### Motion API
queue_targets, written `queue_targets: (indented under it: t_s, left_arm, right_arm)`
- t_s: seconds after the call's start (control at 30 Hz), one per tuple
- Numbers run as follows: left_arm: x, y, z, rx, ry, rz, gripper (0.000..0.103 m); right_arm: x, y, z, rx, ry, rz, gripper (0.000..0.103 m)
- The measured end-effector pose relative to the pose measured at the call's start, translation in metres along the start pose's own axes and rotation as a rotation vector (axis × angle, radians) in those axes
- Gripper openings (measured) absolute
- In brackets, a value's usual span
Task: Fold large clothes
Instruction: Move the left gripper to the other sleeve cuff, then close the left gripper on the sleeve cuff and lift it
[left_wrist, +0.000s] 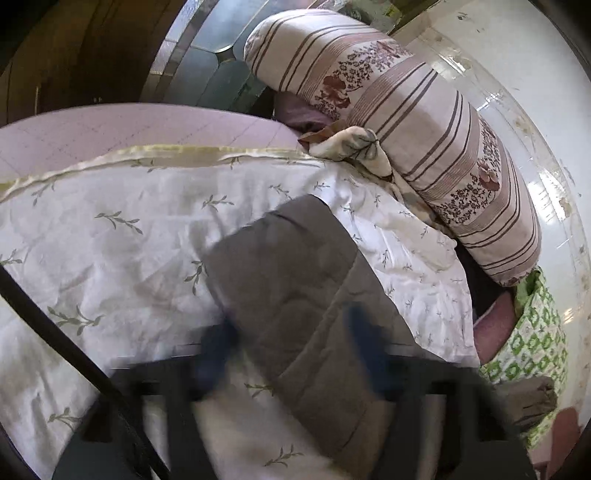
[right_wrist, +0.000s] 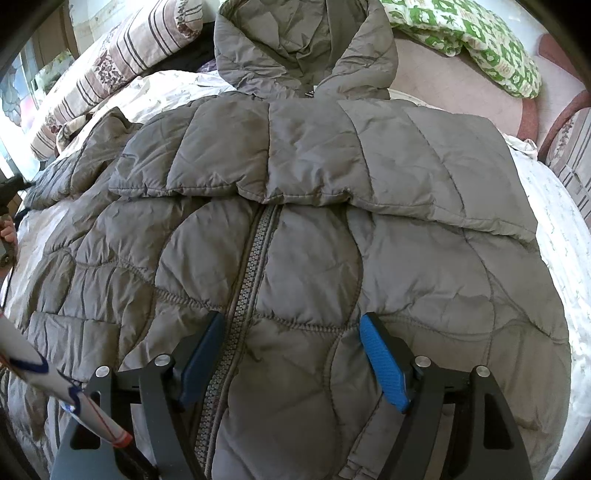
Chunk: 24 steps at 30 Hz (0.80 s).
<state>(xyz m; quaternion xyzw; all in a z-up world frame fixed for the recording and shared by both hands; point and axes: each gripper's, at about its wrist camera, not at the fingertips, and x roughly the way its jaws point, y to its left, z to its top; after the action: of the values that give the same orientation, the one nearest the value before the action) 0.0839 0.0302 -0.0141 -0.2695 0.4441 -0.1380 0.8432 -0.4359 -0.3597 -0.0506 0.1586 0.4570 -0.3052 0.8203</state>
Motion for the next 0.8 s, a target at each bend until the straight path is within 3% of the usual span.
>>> queue_targets:
  t_s: [0.03,0.17,0.27,0.47,0.6,0.8]
  left_arm:
    - [0.001,-0.001,0.0,-0.002,0.012,-0.004,0.015]
    - [-0.011,-0.012,-0.003,0.036,-0.022,0.047,0.014]
    - [-0.03,-0.027,-0.003,0.065,-0.059,0.037,0.014]
    - [-0.083,-0.103,-0.019,0.226,-0.108,-0.1,0.013]
    - [-0.122,-0.178,-0.062,0.368,-0.072,-0.256,0.013]
    - [-0.146,-0.27,-0.176,0.633,0.066,-0.417,0.013]
  right_arm:
    - [0.0,0.0,0.0,0.0,0.0,0.001,0.08]
    - [-0.005,-0.002,0.001,0.005,-0.006,0.012,0.08]
    - [-0.017,-0.004,0.002,0.023,-0.045,0.033,0.079]
    - [-0.05,-0.023,0.01,0.115,-0.18,0.049,0.079]
    - [-0.062,-0.037,0.014,0.189,-0.224,0.058,0.079]
    - [-0.073,-0.059,0.017,0.264,-0.262,0.034,0.079]
